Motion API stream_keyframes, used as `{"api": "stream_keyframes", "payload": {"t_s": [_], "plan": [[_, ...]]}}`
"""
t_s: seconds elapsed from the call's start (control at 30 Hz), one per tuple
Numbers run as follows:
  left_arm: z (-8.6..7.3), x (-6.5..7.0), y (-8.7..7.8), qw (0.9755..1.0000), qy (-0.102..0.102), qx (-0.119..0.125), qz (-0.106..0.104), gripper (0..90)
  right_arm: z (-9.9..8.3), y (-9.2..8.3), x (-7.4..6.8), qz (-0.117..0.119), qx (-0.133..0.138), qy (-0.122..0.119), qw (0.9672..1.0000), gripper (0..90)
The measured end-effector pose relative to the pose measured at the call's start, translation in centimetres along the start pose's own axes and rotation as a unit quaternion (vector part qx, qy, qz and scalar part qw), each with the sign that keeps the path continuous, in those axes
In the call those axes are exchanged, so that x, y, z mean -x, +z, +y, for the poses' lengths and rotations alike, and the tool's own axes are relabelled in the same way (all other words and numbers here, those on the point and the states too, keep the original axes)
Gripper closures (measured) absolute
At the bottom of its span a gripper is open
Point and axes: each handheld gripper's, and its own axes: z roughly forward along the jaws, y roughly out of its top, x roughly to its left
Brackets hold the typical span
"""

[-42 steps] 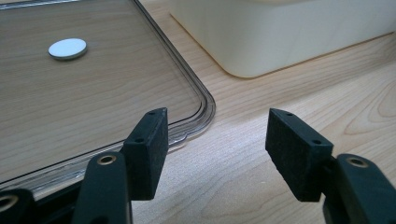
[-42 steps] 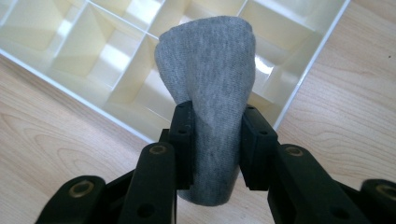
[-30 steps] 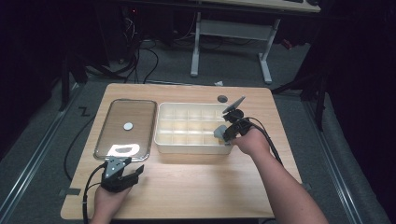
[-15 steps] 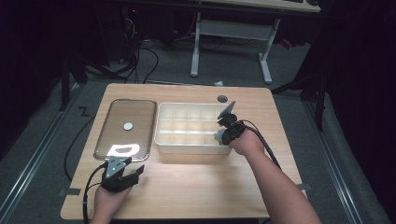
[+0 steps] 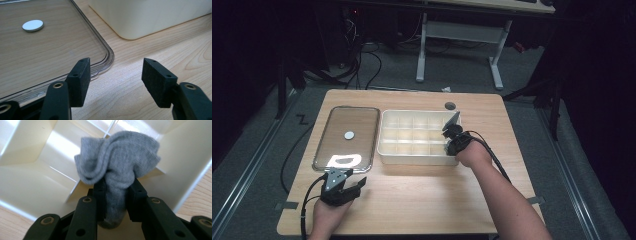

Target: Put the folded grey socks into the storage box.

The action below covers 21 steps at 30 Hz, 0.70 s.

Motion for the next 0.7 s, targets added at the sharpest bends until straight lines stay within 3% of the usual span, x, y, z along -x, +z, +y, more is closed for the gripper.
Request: {"api": "stream_keyframes", "payload": {"t_s": [0.7], "plan": [[0.0, 0.14, 0.17, 1.0, 0.001, -0.002, -0.005, 40.9, -0.16, -0.32, -0.06, 0.002, 0.013, -0.01, 0.9999, 67.1]]}}
